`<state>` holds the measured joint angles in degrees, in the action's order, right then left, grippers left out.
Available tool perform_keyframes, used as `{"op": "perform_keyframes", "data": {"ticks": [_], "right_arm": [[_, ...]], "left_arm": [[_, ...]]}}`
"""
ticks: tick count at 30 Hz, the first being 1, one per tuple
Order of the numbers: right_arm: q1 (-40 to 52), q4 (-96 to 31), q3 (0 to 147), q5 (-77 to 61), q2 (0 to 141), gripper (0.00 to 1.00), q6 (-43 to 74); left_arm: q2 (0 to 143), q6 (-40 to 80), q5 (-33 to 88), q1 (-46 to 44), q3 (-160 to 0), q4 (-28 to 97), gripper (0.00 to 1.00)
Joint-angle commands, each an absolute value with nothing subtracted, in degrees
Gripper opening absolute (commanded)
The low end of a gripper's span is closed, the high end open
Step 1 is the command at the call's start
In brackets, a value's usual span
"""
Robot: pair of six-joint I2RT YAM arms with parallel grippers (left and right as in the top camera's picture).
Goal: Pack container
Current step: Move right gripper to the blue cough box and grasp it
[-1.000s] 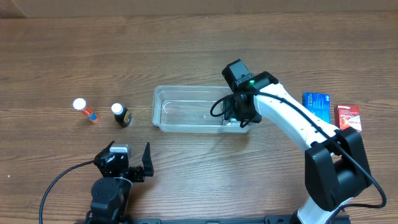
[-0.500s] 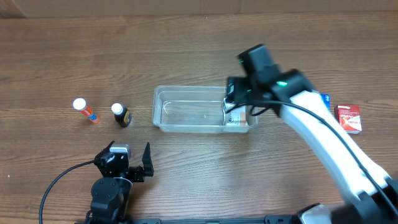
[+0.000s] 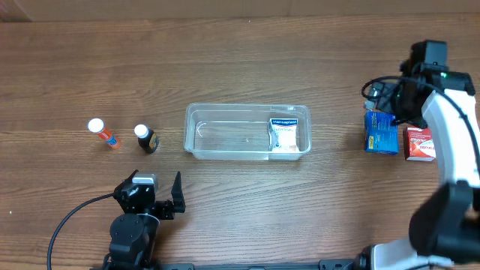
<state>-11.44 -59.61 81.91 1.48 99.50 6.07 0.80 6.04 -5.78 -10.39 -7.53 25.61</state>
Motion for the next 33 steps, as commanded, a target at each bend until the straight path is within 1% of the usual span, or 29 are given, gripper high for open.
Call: {"op": "perform_keyframes", "data": {"ticks": [1, 3, 11, 15, 16, 18, 20, 33], "right_arm": [[-13.85, -59.88, 81.21, -1.63, 106.06, 1.0, 0.71], [-13.91, -59.83, 81.1, -1.56, 108.73, 1.0, -2.07], [-13.91, -59.94, 81.03, 0.36, 116.97, 1.0, -2.85], [-13.89, -59.88, 81.06, 0.54, 117.05, 0.99, -1.63], [-13.89, -59.9, 81.06, 0.67, 117.05, 0.96, -1.5], [-13.91, -59.92, 81.08, 3.97, 117.03, 0.96, 0.08], [-13.91, -59.81, 81.54, 6.15, 116.68, 0.96, 2.11], [-13.85, -58.37, 82.56, 6.39, 116.09, 0.98, 2.15]], "left_arm": [[0.3, 6.85, -5.5, -10.13, -7.29, 25.39, 1.0], [0.3, 6.85, -5.5, -10.13, -7.29, 25.39, 1.0], [0.3, 6.85, -5.5, -10.13, -7.29, 25.39, 1.0], [0.3, 6.85, -5.5, -10.13, -7.29, 25.39, 1.0], [0.3, 6.85, -5.5, -10.13, -7.29, 25.39, 1.0], [0.3, 6.85, -5.5, -10.13, -7.29, 25.39, 1.0], [0.3, 6.85, -5.5, -10.13, -7.29, 25.39, 1.0], [0.3, 6.85, -5.5, -10.13, -7.29, 25.39, 1.0]]}}
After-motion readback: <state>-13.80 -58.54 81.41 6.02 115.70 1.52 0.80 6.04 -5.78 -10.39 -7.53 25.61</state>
